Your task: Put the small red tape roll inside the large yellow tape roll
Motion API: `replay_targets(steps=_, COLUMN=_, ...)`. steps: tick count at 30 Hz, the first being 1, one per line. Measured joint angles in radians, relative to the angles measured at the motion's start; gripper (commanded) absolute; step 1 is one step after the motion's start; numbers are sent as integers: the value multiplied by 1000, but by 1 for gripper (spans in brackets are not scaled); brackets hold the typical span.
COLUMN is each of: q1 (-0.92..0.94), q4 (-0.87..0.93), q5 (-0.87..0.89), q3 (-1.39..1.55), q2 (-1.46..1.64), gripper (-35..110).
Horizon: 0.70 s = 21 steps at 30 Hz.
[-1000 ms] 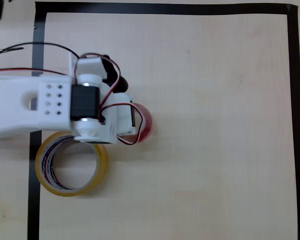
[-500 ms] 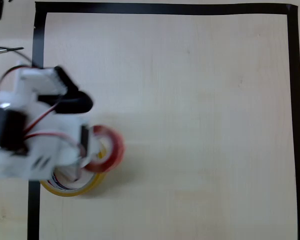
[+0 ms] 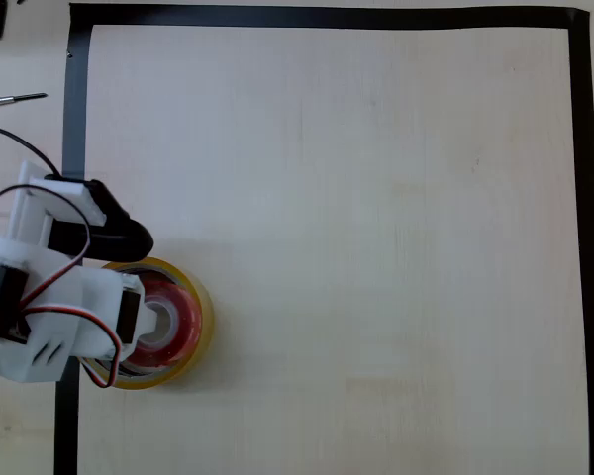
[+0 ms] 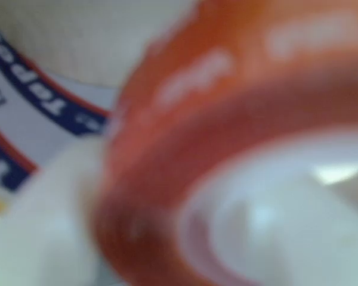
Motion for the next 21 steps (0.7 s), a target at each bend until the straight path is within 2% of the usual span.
replay_targets(steps=4, q1=14, q4=-57, q5=0, q3=63, q2=3, gripper=0)
replay_targets(steps=16, q1=32, q4=-72, q5=0, q3=161, q2=95, gripper=0)
replay_targets(steps=21, q1=35, q4=-67, q5=0, q3=175, q2=120, gripper=19)
